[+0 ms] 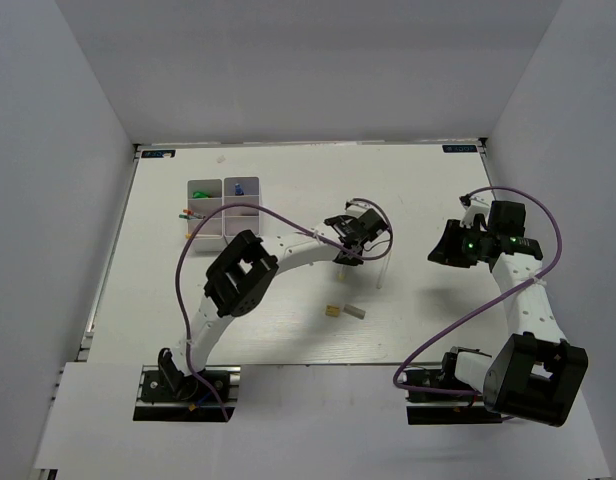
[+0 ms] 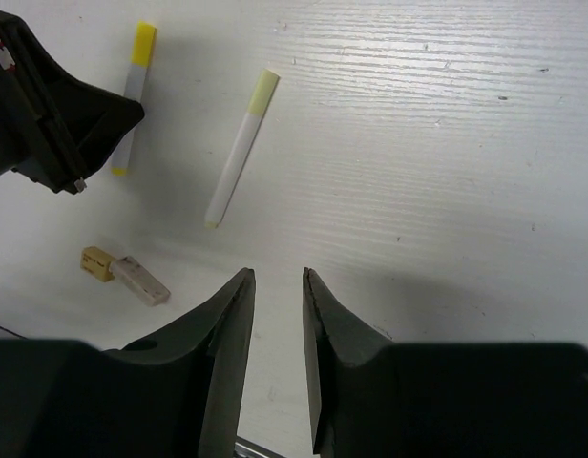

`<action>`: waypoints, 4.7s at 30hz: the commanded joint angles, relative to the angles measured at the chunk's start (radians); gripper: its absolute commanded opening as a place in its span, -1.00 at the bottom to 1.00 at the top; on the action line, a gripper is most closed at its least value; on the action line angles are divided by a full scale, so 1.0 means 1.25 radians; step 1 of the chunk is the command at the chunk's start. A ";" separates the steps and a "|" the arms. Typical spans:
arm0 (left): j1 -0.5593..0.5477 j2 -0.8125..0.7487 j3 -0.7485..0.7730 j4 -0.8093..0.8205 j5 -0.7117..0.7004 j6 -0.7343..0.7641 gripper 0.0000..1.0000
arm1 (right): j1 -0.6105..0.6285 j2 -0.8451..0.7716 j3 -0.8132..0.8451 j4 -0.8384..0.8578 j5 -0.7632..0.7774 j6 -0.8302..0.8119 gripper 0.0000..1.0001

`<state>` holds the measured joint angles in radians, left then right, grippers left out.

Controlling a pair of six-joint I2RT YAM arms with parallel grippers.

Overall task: Sort the stationery into containers
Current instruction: Grab a piece of stationery with the left arm, then place the stationery into the container

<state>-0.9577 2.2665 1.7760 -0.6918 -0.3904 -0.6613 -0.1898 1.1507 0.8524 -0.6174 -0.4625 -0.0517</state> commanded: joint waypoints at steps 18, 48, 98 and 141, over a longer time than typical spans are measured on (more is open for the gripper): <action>0.056 -0.294 -0.178 0.051 0.139 0.063 -1.00 | 0.002 -0.023 -0.020 0.023 -0.090 -0.057 -0.31; 0.381 -0.877 -0.566 0.046 -0.286 -0.181 -1.00 | 0.003 0.030 -0.040 0.056 -0.239 -0.216 -0.39; 0.428 -0.420 -0.401 0.020 -0.679 -0.407 -1.00 | 0.003 0.087 -0.029 0.021 -0.232 -0.264 -0.39; 0.420 -0.396 -0.472 0.061 -0.679 -0.415 -0.33 | 0.003 0.110 -0.016 0.007 -0.237 -0.285 -0.39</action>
<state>-0.4278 1.7935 1.1995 -0.6167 -1.1942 -1.1431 -0.1867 1.2915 0.8024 -0.5995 -0.7403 -0.3943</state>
